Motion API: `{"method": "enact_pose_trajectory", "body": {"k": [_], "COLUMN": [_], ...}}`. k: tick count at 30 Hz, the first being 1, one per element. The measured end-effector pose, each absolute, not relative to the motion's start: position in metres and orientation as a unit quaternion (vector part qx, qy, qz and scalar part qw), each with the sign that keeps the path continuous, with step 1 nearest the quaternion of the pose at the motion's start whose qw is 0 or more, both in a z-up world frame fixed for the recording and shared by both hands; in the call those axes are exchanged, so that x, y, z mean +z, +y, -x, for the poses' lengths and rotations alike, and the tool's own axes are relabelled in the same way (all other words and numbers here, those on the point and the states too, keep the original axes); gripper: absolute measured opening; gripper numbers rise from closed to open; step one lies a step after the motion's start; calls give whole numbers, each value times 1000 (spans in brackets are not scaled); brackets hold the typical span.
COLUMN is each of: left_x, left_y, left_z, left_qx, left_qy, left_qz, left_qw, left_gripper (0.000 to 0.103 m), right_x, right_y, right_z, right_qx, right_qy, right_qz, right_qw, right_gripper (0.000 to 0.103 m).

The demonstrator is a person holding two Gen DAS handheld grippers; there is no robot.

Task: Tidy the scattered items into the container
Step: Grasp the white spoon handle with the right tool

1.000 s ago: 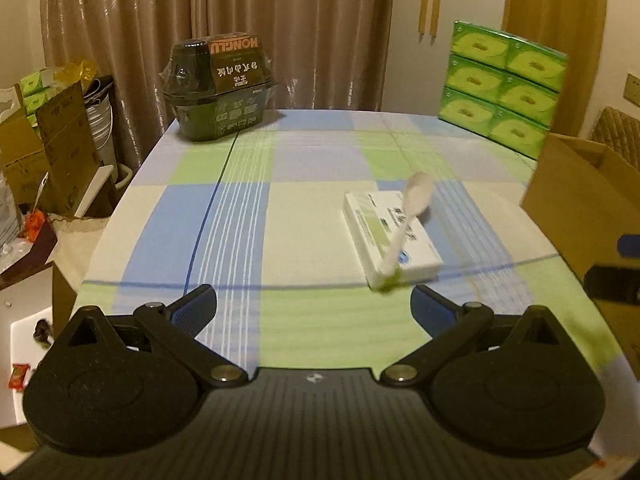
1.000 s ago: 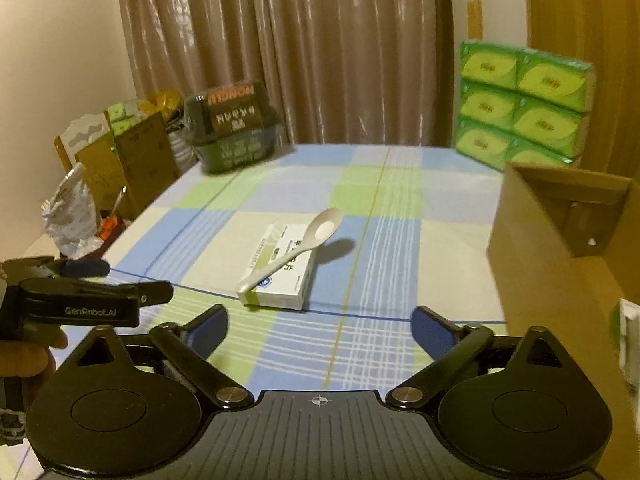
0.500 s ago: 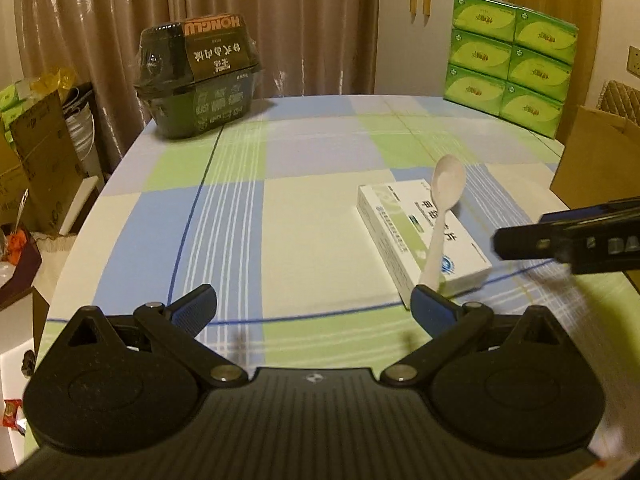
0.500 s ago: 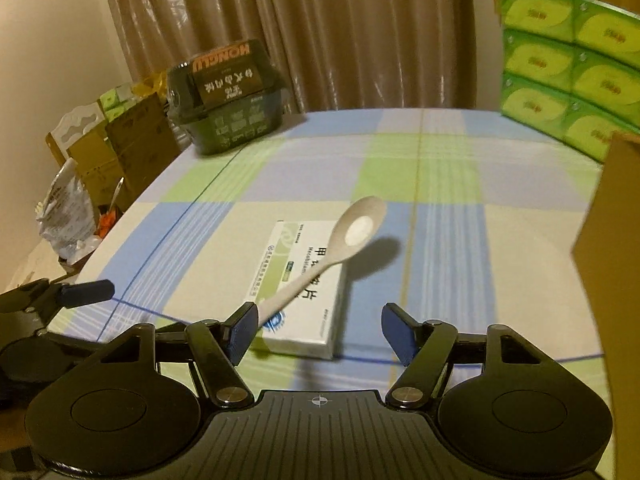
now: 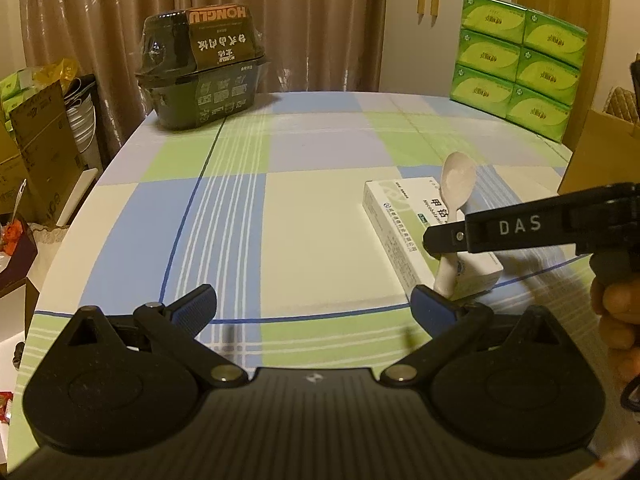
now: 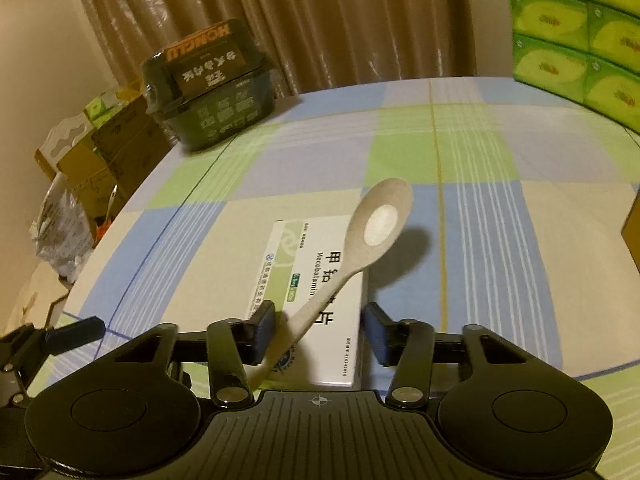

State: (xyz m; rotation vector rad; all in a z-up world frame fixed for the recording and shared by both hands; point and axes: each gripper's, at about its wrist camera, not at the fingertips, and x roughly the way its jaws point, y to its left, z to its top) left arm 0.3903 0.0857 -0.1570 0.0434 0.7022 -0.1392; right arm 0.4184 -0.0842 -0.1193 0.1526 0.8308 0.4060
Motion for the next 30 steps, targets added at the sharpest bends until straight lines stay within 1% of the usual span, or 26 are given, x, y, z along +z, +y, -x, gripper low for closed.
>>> {"method": "enact_pose_trajectory", "body": {"k": [1, 2, 4, 7, 14, 23, 26, 30], "left_x": [-157, -157, -157, -155, -150, -153, -156, -165], "left_y": [85, 85, 84, 81, 69, 34, 18, -3], "left_z": [-391, -391, -391, -390, -388, -396, -398, -405], "left_qx": [-68, -68, -69, -73, -99, -132, -139, -130], "left_qy": [343, 343, 341, 337, 328, 334, 331, 331], "left_qz": [-21, -20, -18, -19, -8, 4, -11, -47], "left_qw": [937, 937, 937, 939, 940, 933, 933, 933], "left_gripper": [101, 101, 101, 101, 101, 101, 101, 101], "right_x": [-119, -118, -117, -115, -117, -124, -128, -127], "right_y": [-87, -90, -96, -104, -133, -173, -183, -186], "right_z": [-418, -417, -414, -409, -393, -362, -350, -339], "right_qx": [195, 193, 192, 190, 164, 135, 144, 146], "right_qy": [400, 398, 395, 393, 396, 407, 408, 402], "right_qz": [-77, -80, -82, -83, -80, -75, -82, -65], "right_qw": [892, 893, 895, 896, 900, 900, 898, 902], "right_gripper": [32, 28, 15, 7, 5, 6, 6, 6]}}
